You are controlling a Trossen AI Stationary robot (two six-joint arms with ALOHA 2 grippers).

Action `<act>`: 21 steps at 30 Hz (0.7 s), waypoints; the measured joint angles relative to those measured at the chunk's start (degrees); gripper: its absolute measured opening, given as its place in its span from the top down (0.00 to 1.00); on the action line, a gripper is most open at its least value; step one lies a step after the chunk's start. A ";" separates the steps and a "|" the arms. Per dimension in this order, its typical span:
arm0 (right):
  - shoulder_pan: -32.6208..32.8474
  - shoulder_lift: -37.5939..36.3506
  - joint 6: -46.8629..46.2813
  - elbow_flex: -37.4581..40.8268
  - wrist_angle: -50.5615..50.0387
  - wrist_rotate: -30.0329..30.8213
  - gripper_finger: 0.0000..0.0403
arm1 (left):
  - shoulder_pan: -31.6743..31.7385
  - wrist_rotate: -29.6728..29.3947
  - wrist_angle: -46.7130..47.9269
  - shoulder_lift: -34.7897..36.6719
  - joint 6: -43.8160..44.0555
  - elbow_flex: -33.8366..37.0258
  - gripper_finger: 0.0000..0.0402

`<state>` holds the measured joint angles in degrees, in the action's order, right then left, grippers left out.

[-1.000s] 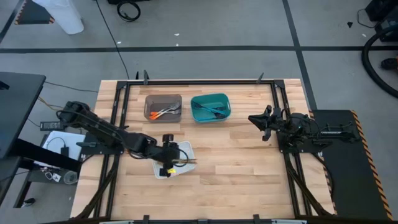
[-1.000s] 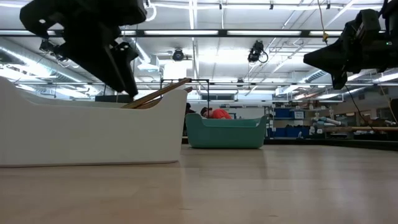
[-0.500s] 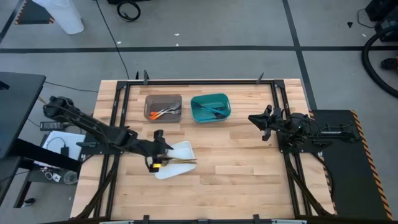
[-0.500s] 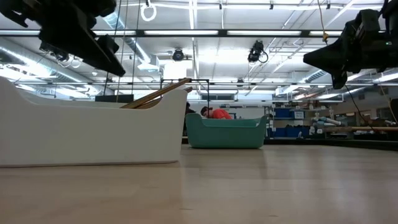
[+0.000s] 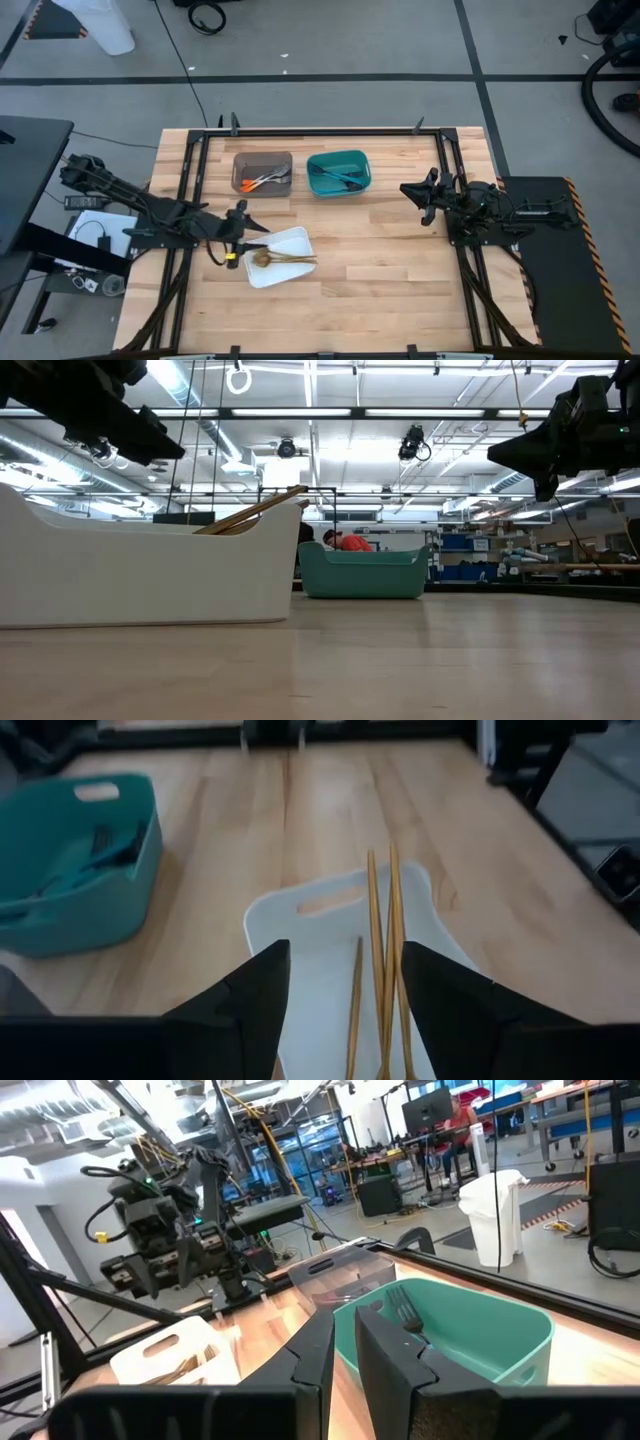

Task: Sort silverware by color (type)
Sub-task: Return to Home Position

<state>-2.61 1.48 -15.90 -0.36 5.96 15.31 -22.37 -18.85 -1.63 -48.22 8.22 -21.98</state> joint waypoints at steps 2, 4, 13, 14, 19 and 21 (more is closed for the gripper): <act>0.00 0.00 0.00 0.00 0.00 0.01 0.86 | -0.28 0.06 -1.35 2.72 -1.43 1.55 0.51; 0.00 0.00 0.00 0.00 0.00 0.00 0.86 | -0.75 0.01 -2.17 5.76 -3.44 3.02 0.52; 0.00 0.00 0.00 0.00 0.00 0.00 0.86 | -1.42 0.02 -6.26 20.73 -7.40 11.68 0.57; 0.00 0.00 0.00 0.00 0.00 0.00 0.86 | -1.46 0.03 -6.22 22.30 -7.41 12.35 0.57; 0.00 0.00 -0.01 0.00 0.00 0.00 0.86 | -2.36 1.42 -6.13 28.35 -7.46 15.00 0.57; 0.00 0.00 0.00 0.00 0.00 0.00 0.86 | -3.06 1.66 -5.92 30.32 -7.51 16.07 0.57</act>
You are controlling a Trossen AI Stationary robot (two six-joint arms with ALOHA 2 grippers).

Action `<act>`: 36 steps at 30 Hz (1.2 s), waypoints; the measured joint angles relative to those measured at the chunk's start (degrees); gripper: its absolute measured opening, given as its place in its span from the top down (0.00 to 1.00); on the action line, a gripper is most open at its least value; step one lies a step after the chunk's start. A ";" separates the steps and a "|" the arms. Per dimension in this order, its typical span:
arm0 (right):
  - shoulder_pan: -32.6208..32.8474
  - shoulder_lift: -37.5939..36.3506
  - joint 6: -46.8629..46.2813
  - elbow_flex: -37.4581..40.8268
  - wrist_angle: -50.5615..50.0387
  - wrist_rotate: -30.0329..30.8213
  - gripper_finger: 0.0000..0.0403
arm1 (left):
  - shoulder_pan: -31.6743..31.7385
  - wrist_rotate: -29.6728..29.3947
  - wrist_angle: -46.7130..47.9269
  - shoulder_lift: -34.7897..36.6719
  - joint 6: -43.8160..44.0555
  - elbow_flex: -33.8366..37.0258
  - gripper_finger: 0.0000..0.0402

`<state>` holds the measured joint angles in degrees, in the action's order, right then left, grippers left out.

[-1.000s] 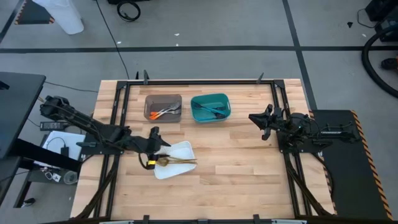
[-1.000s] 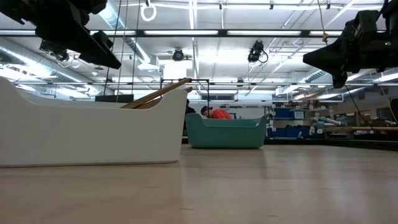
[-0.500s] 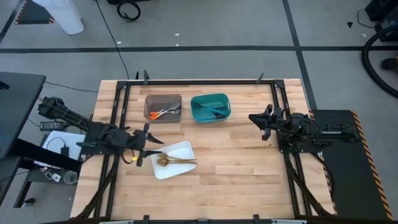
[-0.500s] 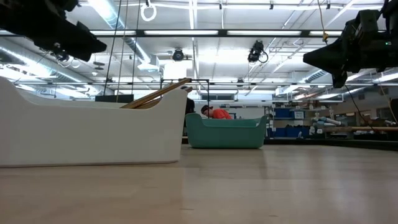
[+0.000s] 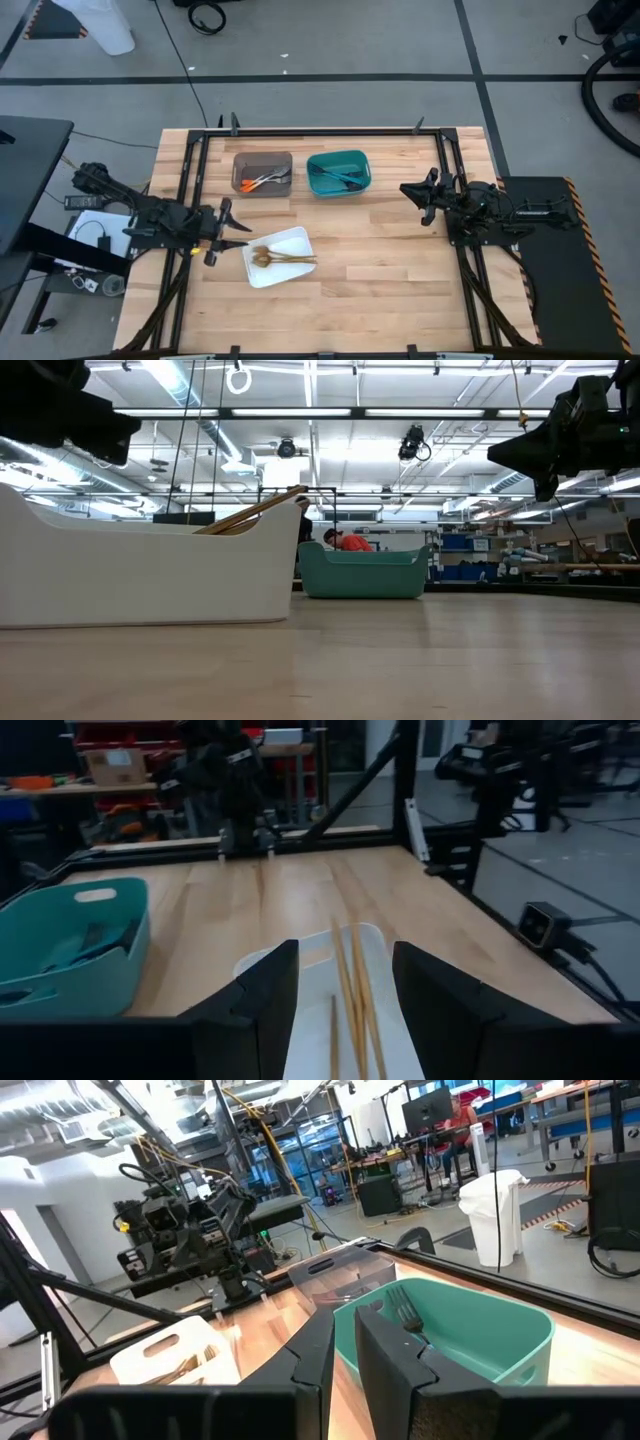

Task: Sort silverware by color (type)
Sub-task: Return to Home Position

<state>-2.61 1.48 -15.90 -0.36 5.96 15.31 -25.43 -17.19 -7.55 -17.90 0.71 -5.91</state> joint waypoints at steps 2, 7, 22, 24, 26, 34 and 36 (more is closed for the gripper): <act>-0.01 0.00 -0.01 0.00 0.00 0.00 0.86 | -0.78 0.35 0.09 1.89 -0.17 1.21 0.57; -0.02 0.00 0.00 0.00 0.00 0.00 0.86 | -3.40 1.49 0.04 6.96 0.03 4.71 0.57; -0.02 0.00 -0.02 0.00 -0.02 -0.01 0.86 | -6.93 1.93 1.89 11.83 5.35 5.44 0.57; -0.02 0.00 -0.01 0.00 0.00 -0.02 0.86 | -6.91 1.93 1.90 11.81 7.82 5.44 0.57; -0.02 0.01 -0.01 0.00 -0.02 -0.02 0.86 | -6.91 1.93 1.88 11.81 8.54 5.44 0.57; -0.02 0.00 -0.02 0.00 0.00 -0.02 0.86 | -6.91 1.90 1.88 11.81 8.75 5.46 0.57; -0.02 0.00 0.00 0.00 -0.02 -0.02 0.86 | -6.91 1.90 1.86 11.81 8.75 5.46 0.57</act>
